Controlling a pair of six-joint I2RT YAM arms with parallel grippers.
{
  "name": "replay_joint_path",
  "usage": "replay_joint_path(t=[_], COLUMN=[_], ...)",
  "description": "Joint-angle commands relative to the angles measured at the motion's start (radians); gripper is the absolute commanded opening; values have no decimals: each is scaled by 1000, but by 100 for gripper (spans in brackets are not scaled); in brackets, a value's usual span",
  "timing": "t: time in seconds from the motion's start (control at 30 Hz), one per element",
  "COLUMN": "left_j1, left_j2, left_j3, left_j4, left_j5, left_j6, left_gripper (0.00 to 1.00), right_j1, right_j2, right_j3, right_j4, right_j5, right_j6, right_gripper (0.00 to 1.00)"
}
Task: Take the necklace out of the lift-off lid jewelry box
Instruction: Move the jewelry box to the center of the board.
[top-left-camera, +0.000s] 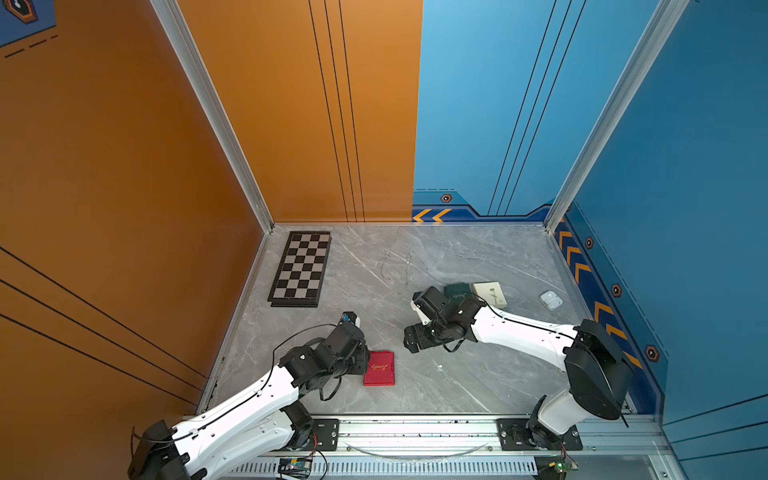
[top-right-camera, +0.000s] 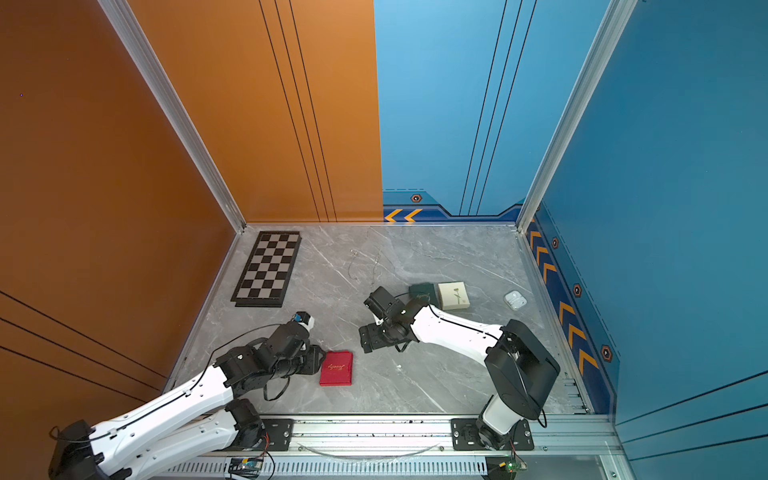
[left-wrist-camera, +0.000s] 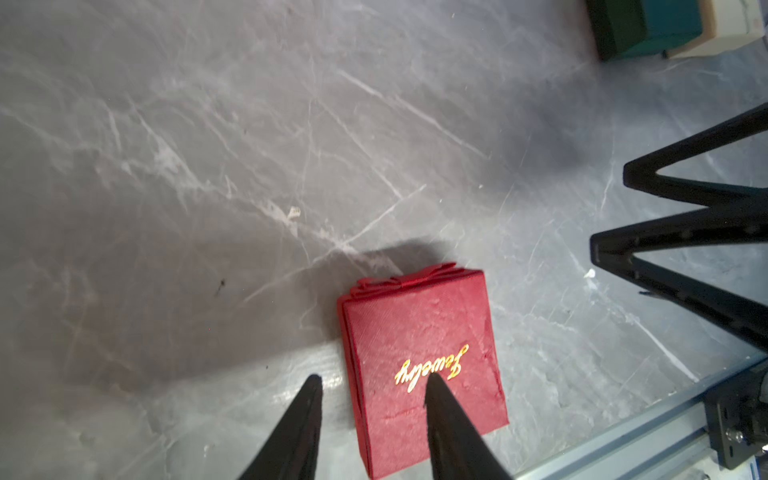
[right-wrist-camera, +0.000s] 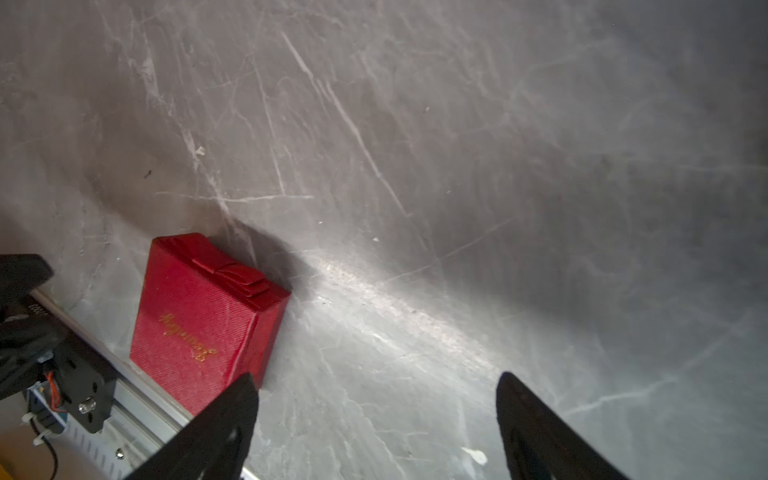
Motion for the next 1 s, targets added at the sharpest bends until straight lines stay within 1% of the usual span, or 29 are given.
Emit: replay_joint_path(t=[0.0,0.17,0.33,0.47,0.63,0.77,0.9,0.97], left_j1=[-30,-68,-84,-97,-100,-99,-99,-100], left_j2=[-41,-96,-133,-102,-47,-31,2,9], left_j3=[-33,-82,-130,-130,-134,-151,-180,-192], left_j4=[-36,-36,-12,6,72,122,176,210], left_j5=[34,37,31,-1,5,19,31,41], left_j6=[-84,-146,-189,-196,-190,-188,-199,-207], left_gripper=[43,43,43,43,43,44,43,43], right_j1=[50,110,148,168,182,192,194,191], right_j2=[0,43,75,96,111,126,135,136], right_j3=[-25,-37,-44,-50,-58,-61,-62,-62], right_j4=[124,196,226,235,256,271,278,277], right_j5=[-27,-49,-56,-56,-67,-77,-73,-73], right_j6=[88,129,153,165,184,199,201,202], right_gripper=[89,84,78,74,66,55,50,45])
